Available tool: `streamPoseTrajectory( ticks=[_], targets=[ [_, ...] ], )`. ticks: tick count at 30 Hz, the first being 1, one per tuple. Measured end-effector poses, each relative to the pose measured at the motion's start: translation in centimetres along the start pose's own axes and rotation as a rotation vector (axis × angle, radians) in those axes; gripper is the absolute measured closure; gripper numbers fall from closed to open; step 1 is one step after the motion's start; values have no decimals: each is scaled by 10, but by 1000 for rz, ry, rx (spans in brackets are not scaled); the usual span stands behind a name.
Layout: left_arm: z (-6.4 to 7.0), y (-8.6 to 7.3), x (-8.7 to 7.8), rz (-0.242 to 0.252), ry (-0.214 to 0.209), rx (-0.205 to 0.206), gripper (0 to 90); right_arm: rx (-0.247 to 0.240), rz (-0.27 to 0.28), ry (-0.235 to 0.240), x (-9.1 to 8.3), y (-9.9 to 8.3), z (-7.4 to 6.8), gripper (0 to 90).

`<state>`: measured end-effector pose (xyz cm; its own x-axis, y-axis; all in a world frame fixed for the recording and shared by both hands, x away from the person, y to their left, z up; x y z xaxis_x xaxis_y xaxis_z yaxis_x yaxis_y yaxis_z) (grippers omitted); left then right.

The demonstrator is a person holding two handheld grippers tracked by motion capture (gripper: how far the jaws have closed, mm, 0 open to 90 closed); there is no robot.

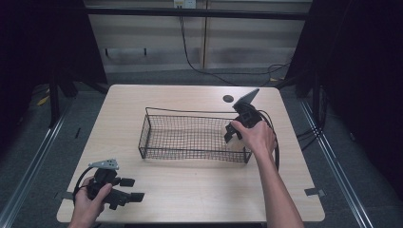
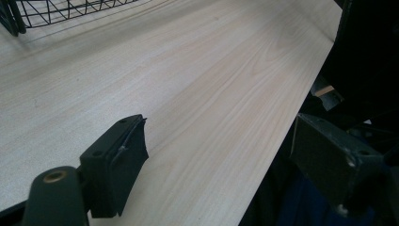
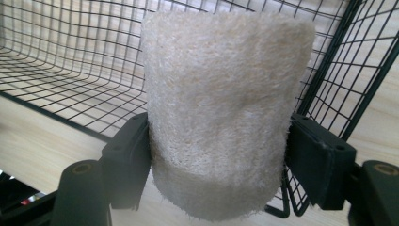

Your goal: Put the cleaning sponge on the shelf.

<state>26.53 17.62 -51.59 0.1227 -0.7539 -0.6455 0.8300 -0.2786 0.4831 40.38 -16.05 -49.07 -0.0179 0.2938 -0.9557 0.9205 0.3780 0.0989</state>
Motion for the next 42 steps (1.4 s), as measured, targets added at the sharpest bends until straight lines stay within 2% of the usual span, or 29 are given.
streamPoseTrajectory(
  ticks=[2, 19, 23, 24, 28, 42],
  targets=[
    [0, 0, 0, 0, -2, 1, 184, 15, -2, -5, 5, -2, 2, 281],
    [0, 0, 0, -3, 0, 1, 184, 22, -10, -10, 24, -5, 3, 280],
    [0, -1, 0, -5, 3, 5, 183, 29, -15, -17, 29, -6, 3, 280],
    [0, 0, 0, -4, 2, 3, 183, 22, -15, -31, 31, -7, 5, 280],
    [0, 0, 0, -6, -1, 3, 184, 46, -13, -25, 33, -8, 4, 280],
    [0, 0, 0, -5, -1, 3, 183, 50, -33, -64, 40, -8, 5, 279]
  ],
)
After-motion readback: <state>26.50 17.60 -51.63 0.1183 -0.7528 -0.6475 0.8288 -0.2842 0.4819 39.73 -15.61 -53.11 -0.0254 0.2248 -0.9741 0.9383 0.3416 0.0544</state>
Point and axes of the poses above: each handheld gripper's, and its own axes: x roughly forward along the jaws, y roughly out of its top, z roughly to its right, the point moved 10 cm from there along x, roughly forward along the jaws, and after that the axes turned 14 degrees about -x, right-handed, at the moved point
